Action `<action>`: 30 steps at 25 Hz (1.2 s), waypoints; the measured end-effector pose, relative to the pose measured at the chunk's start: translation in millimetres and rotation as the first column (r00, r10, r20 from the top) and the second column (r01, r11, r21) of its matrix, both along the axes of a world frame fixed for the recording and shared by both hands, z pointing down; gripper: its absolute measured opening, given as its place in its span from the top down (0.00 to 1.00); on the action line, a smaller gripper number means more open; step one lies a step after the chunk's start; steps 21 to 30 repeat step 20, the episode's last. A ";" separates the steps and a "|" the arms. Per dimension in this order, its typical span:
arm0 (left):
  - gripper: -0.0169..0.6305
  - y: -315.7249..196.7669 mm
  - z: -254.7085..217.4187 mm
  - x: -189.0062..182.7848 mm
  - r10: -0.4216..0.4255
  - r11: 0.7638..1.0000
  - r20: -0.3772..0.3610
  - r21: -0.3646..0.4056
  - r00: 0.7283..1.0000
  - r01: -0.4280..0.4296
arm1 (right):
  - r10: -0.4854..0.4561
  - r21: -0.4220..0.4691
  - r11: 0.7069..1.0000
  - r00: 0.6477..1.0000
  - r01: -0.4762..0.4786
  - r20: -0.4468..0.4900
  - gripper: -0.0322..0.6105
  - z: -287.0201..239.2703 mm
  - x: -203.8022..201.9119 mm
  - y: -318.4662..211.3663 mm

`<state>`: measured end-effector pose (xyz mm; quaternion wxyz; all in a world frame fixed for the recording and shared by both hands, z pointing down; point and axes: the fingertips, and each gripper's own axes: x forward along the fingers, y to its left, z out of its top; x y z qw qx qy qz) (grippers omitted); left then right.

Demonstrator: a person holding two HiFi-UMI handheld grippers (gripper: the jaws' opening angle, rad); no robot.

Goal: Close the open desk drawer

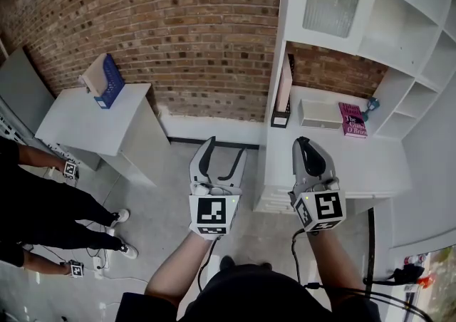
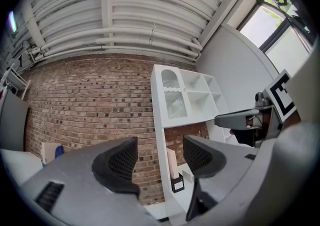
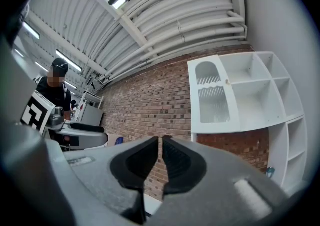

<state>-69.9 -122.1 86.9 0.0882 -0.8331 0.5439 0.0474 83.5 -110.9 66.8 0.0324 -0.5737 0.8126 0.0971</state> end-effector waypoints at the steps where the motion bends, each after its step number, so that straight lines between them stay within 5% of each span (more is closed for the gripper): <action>1: 0.54 -0.5 0.3 -0.3 0.001 1.000 0.000 -0.001 1.000 -0.001 | 0.000 -0.001 1.000 1.000 0.000 -0.002 0.91 0.0 -0.5 -0.3; 30: 0.54 -7.5 10.6 -10.7 0.018 1.000 -0.013 -0.015 1.000 -0.018 | 0.010 0.004 1.000 1.000 -0.010 -0.007 0.91 1.2 -14.7 -3.8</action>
